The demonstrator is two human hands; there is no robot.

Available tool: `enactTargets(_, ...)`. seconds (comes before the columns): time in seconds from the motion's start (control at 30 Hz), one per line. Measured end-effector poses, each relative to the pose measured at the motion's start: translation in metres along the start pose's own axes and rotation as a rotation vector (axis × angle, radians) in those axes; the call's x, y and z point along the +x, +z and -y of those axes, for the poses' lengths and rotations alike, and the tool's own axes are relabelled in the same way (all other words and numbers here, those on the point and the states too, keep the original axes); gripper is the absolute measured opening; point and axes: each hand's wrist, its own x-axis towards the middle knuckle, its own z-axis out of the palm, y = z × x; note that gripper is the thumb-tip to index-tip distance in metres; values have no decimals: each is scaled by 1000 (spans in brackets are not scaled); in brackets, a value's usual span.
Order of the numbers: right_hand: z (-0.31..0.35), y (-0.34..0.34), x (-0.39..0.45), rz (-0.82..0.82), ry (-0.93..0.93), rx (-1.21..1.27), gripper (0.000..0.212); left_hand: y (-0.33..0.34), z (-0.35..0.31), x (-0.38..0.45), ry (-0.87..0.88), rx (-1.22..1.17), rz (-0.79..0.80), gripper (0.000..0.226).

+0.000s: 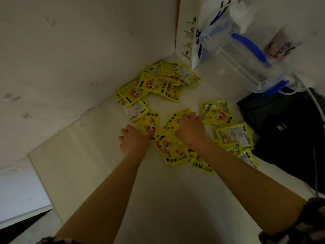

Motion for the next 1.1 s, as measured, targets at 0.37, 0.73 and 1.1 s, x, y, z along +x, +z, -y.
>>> enactTargets(0.37, -23, 1, -33, 58, 40, 288, 45, -18, 30, -10, 93, 72, 105, 82)
enactTargets(0.73, -37, 3, -64, -40, 49, 579, 38, -20, 21, 0, 170, 92, 175, 48)
enactTargets(1.1, -8, 9, -75, -41, 77, 629, 42, -20, 62, -58, -235, -794, 333, 11)
